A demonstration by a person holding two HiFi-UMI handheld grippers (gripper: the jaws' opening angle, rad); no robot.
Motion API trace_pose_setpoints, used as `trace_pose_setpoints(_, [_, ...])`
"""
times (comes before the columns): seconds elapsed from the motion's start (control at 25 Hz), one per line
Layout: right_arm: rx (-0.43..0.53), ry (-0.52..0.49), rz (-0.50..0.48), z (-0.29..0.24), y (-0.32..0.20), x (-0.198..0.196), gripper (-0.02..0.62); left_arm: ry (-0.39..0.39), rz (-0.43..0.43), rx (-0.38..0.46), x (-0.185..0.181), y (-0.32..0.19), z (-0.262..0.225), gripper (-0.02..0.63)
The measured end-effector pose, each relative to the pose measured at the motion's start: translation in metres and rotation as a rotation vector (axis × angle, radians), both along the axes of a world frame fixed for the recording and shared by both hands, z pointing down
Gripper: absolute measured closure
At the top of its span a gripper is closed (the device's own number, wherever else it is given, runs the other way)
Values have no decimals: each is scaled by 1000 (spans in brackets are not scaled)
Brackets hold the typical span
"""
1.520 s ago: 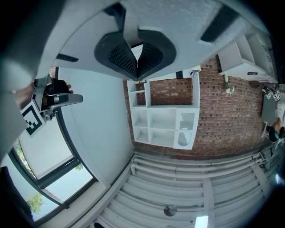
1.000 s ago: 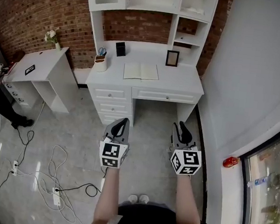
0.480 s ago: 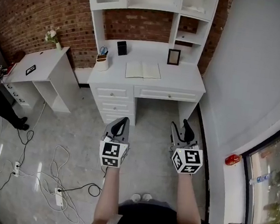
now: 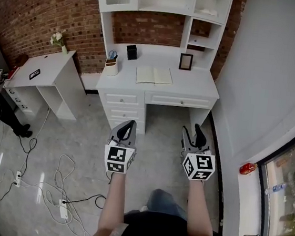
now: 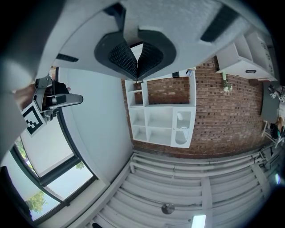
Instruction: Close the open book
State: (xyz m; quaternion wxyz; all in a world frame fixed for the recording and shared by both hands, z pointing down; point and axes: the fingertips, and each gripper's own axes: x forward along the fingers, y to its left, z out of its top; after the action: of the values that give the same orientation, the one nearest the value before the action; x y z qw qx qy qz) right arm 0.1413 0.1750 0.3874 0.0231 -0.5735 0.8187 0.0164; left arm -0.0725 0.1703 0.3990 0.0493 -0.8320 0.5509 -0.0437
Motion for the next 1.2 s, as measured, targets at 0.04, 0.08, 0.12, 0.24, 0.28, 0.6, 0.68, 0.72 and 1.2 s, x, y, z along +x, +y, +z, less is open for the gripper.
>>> trace_pose_setpoints(0.04, [3,0,2,-2,-2,0,407,4,-4,4,-3,-1,-1,598])
trace_pose_setpoints(0.08, [6,0,2,-3,-4,0,407,8,-9,9,-5,-2,-3,598])
trace_pose_setpoints(0.12, [10,-1,1,-5,-7,0,407,12,-15,15,-8,-4,-5,598])
trace_pose_setpoints(0.24, [23,-8,-2,-10,-17,1,407,10,-24,22,-10,-13,-7,598])
trace_pose_setpoints(0.28, [25,-9,-4,-11,-21,1,407,7,-26,21,-11,-16,-6,598])
trace_pose_setpoints(0.6, [35,-8,-28,-9,-77,-1,407,-4,-65,37,-24,-60,-8,598])
trace_pose_setpoints(0.68, [35,-8,-33,-8,-97,-1,407,0,-81,32,-29,-77,-4,598])
trace_pose_setpoints(0.72, [32,-9,-37,-7,-108,-2,407,3,-90,26,-31,-87,-1,598])
trace_pose_setpoints(1.2, [-29,5,-123,21,-267,-16,407,19,-168,-65,-37,-229,37,598])
